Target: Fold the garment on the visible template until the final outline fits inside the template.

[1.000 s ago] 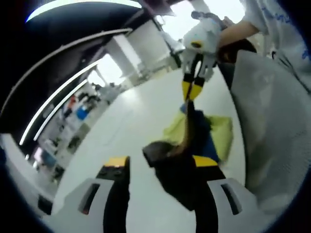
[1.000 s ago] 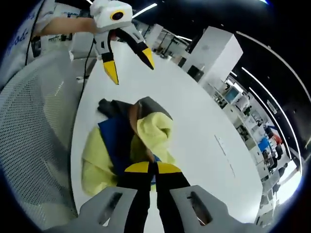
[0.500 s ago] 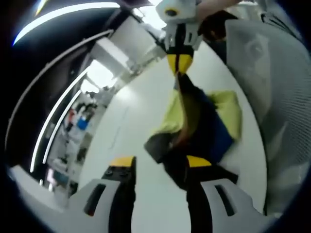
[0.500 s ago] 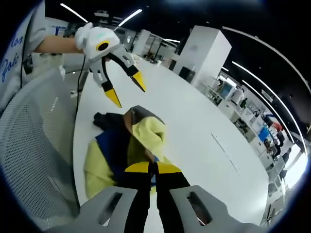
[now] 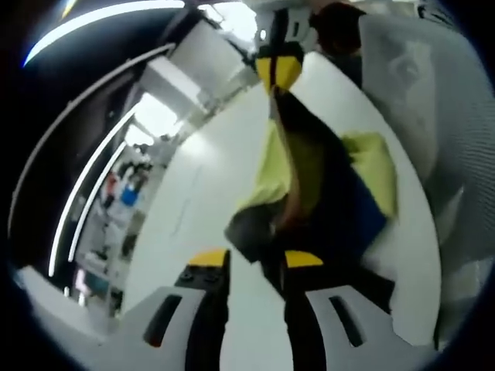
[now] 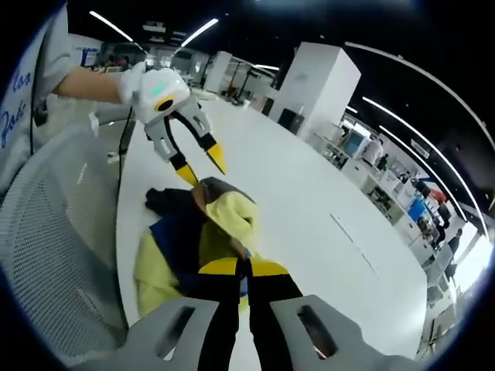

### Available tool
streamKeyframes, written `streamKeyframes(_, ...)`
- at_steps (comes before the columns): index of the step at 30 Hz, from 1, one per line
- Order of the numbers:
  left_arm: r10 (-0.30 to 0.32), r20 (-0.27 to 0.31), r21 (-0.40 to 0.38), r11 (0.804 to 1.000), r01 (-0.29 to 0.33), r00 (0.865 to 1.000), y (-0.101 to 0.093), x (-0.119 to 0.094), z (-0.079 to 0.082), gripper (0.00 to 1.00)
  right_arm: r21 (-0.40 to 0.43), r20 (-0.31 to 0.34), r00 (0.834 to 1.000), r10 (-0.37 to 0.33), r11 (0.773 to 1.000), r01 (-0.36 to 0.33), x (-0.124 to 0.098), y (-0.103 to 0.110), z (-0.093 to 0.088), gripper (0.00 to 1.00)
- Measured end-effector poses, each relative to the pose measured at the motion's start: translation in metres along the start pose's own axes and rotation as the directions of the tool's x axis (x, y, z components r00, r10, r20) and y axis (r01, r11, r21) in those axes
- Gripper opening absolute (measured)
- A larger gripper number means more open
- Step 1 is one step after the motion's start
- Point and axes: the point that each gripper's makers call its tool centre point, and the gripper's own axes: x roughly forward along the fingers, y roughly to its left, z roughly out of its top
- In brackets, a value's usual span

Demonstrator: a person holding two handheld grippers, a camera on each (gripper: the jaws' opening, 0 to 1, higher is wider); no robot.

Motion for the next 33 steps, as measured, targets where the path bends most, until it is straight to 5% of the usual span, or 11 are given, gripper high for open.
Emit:
streamKeyframes(8,0.022,0.033,0.007,1.0,-0.022,0.999,0.003,-0.002,0.008,0.0,0.021,-0.006,1.0,-0.01,1.0,0.011,0.0,-0.004,-0.002,0.03)
streamKeyframes(18,0.039,0.054,-0.078,0.996,-0.034,0.998,0.015,-0.005,0.014,0.0,0.01,-0.011,1.0,-0.018,1.0,0.018,-0.002,-0.009,0.001,0.03)
streamKeyframes(24,0.083,0.079,-0.236,0.97,-0.062,0.993,0.036,-0.016,0.024,0.0,0.022,0.003,0.999,-0.045,0.999,0.045,-0.006,-0.021,0.008,0.03)
streamKeyframes(33,0.122,0.043,-0.321,0.942,-0.102,0.992,0.061,-0.04,0.044,0.0,0.03,0.024,0.996,-0.09,0.996,0.09,-0.017,-0.043,0.024,0.03)
